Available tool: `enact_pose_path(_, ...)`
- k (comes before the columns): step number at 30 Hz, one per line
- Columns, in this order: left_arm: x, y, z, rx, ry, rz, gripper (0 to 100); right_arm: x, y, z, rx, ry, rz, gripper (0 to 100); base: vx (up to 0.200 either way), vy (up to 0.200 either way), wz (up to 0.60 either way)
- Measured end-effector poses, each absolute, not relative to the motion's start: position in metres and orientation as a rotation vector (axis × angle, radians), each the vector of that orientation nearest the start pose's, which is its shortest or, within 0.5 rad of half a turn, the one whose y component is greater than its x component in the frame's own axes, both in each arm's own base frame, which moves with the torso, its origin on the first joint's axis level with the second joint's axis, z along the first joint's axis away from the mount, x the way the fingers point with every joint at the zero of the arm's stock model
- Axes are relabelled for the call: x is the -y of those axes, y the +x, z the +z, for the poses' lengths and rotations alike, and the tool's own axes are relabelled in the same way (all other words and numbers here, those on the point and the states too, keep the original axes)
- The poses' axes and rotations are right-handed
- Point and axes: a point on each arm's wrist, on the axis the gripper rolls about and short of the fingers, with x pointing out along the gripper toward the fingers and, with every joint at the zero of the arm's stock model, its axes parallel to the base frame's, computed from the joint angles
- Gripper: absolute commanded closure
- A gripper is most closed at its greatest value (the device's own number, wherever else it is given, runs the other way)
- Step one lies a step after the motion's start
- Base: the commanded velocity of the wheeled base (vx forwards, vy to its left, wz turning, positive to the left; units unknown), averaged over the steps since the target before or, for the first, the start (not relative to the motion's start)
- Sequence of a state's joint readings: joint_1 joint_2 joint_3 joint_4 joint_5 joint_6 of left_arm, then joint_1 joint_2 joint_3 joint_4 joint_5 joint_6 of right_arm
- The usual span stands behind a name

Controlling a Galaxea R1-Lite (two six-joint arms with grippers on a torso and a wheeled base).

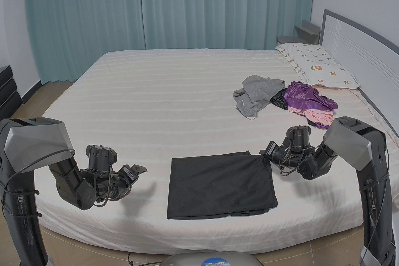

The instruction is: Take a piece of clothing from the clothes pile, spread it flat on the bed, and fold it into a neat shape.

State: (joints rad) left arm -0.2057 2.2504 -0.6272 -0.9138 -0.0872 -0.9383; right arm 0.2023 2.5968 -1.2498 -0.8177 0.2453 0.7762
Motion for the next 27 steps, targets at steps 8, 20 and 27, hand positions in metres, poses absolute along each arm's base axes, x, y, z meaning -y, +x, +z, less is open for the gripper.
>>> enact_pose_path(8, 0.070, 0.325, -0.012, -0.785, -0.849, 0.074, 0, -0.097, 0.447, -0.049, -0.672, 0.755, 0.204, 0, 0.000, 0.000, 0.00)
enact_pose_path(20, 0.070, 0.325, -0.012, -0.785, -0.850, 0.074, 0, -0.093, 0.446, -0.046, -0.663, 0.761, 0.194, 0, 0.000, 0.000, 0.00)
enact_pose_path(27, 0.070, 0.325, -0.012, -0.786, -0.851, 0.074, 0, -0.085, 0.430, -0.026, -0.651, 0.812, 0.169, 0, 0.000, 0.000, 0.00)
